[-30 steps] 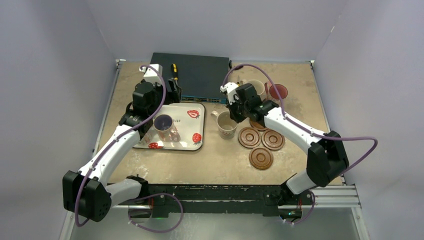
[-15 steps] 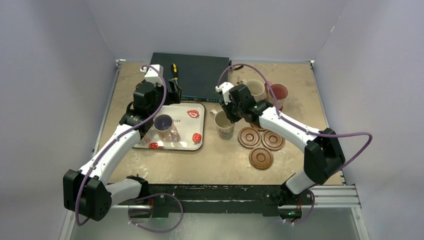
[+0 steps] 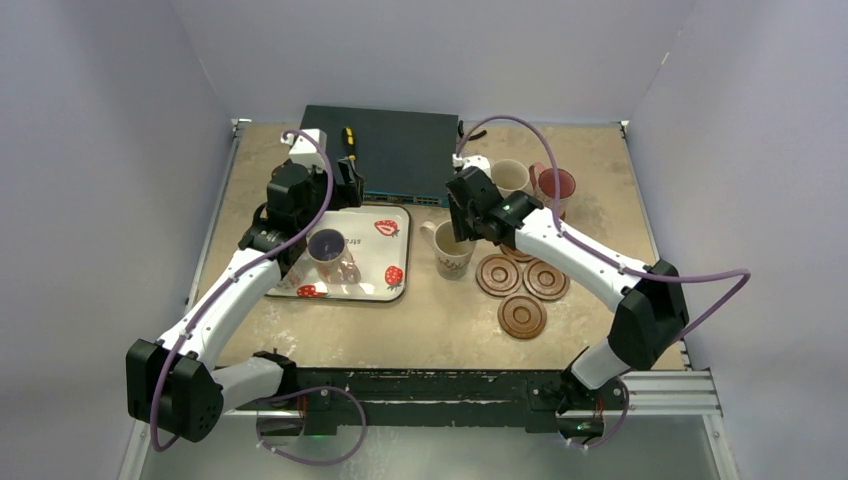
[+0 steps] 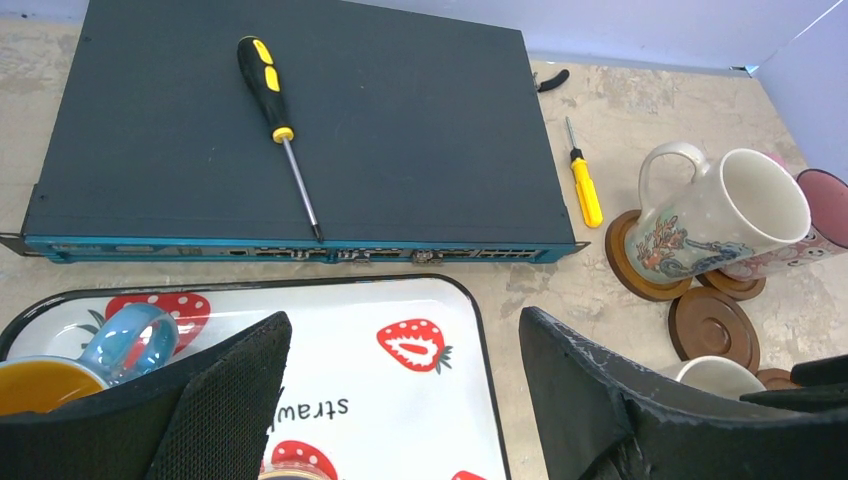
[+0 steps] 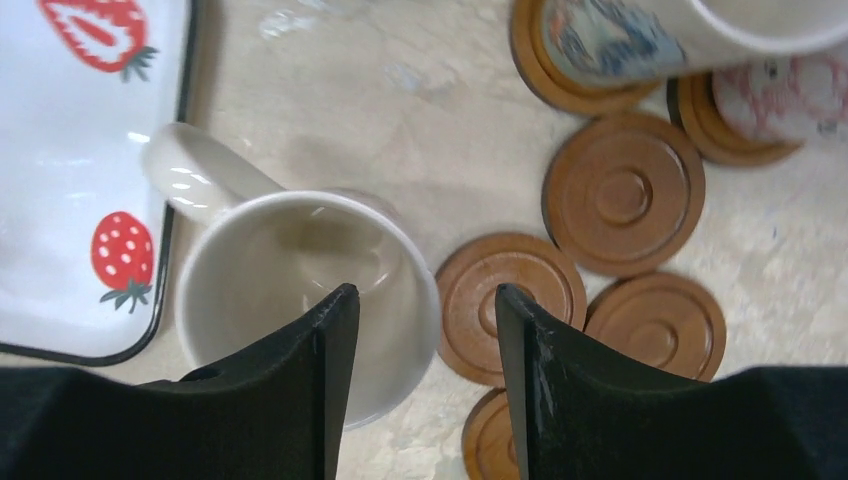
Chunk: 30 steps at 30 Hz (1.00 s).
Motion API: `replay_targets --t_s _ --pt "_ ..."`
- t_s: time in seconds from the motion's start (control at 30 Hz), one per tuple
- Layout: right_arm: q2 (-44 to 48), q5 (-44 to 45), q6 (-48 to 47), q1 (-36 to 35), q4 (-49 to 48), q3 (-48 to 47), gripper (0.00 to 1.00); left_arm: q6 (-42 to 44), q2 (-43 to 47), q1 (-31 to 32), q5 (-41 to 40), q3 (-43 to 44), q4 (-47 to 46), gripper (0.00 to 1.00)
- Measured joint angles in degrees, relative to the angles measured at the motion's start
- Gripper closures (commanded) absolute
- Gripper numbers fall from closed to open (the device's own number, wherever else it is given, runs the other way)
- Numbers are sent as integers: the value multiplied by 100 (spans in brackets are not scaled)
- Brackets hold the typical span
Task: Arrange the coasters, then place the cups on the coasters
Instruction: Place the cup at the center of the board, then pick up the cup from the tray.
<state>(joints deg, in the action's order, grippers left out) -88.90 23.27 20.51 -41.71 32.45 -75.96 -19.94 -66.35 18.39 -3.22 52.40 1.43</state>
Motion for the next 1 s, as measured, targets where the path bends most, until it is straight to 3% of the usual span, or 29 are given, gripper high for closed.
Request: replay_targets --t_s 0.2,0.53,0.7,0.83,1.0 --pt "107 151 1008 -15 188 507 46 0 0 0 2 0 -2 20" --pt "168 127 1561 -28 -20 704 55 0 0 0 0 4 0 20" --pt "-118 175 1735 -28 -66 697 74 0 0 0 0 33 -4 20" --pt "-275 197 1871 -28 -201 697 98 0 0 0 0 35 -2 20" --pt "-271 170 1969 -35 -103 627 100 0 0 0 0 46 -2 20"
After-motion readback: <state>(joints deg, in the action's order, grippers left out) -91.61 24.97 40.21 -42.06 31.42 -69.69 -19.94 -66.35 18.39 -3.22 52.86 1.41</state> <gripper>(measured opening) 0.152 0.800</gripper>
